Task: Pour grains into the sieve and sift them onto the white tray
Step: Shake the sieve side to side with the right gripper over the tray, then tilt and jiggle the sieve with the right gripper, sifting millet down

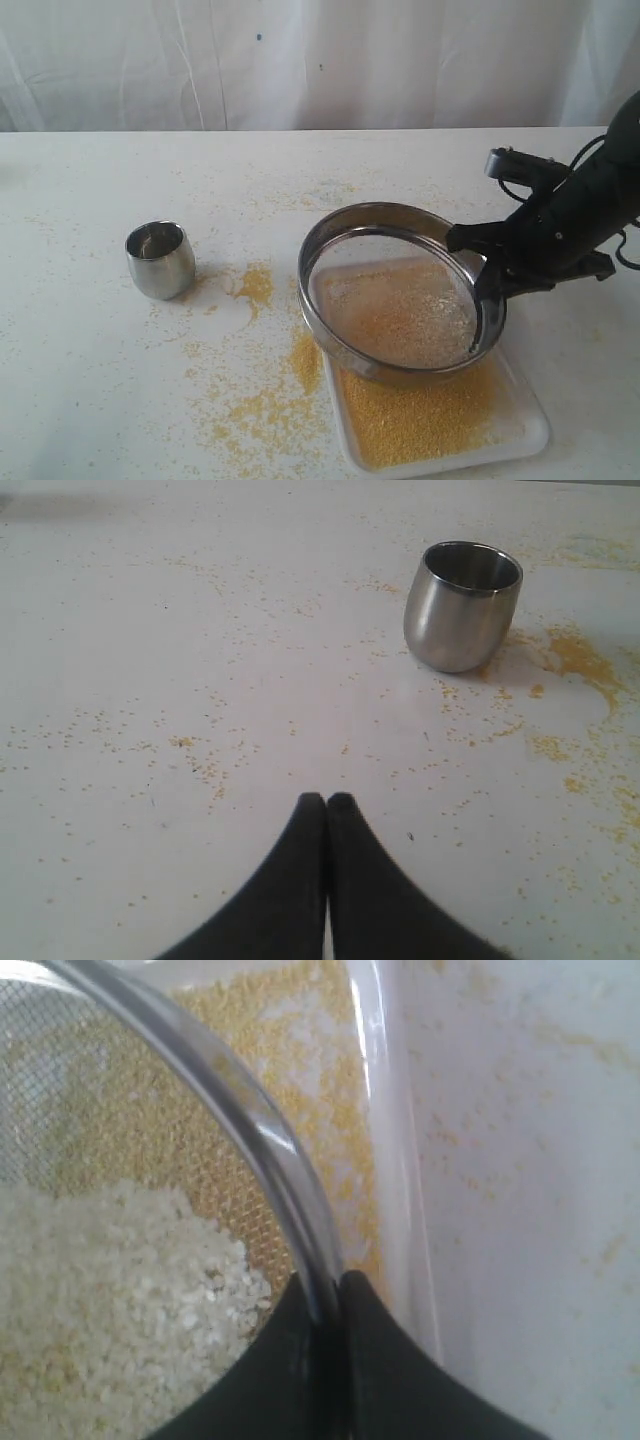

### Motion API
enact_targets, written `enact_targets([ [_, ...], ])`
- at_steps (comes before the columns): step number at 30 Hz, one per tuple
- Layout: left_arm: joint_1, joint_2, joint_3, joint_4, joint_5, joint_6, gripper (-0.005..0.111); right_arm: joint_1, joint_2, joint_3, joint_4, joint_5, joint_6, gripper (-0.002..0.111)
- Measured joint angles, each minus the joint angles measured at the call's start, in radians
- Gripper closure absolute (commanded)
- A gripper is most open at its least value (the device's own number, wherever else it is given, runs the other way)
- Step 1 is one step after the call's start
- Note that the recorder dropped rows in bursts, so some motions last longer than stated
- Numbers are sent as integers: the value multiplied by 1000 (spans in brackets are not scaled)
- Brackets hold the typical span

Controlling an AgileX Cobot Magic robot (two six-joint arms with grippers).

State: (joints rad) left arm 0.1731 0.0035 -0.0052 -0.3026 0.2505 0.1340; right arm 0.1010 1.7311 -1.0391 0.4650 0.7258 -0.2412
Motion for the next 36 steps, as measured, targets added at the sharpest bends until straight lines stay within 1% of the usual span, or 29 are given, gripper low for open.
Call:
enact_targets([
  [2,0,0,0,0,0,0,107,1,2,0,0,-58,22,108],
  [3,0,0,0,0,0,0,107,1,0,-2,4,-55,41,108],
  [7,0,0,0,0,0,0,107,2,-10,6,8,59,38,108],
  [9,0,0,0,2,0,0,107,13,-10,15,4,37,-5,108],
  [11,0,0,0,2,0,0,107,14,-6,13,0,-23,2,108],
  [12,0,0,0,2,0,0,107,12,-6,11,2,-18,14,108],
  [14,0,0,0,2,0,0,107,9,-12,1,7,55,30,108],
  [16,0,0,0,2,0,0,107,11,-16,-1,7,136,-6,108],
  [19,0,0,0,2,0,0,107,23,-16,-3,-2,156,-89,108],
  [22,0,0,0,2,0,0,107,21,-16,-46,-22,124,-98,108],
  [25,0,0,0,2,0,0,107,21,9,-118,-24,132,-87,108],
  [27,0,0,0,2,0,0,107,21,44,-172,-30,170,-57,108],
  [30,0,0,0,2,0,0,107,21,106,-245,-34,299,-21,108],
  [33,0,0,0,2,0,0,107,21,134,-243,-50,435,-56,108],
  [36,0,0,0,2,0,0,107,31,141,-226,-93,448,-67,108],
])
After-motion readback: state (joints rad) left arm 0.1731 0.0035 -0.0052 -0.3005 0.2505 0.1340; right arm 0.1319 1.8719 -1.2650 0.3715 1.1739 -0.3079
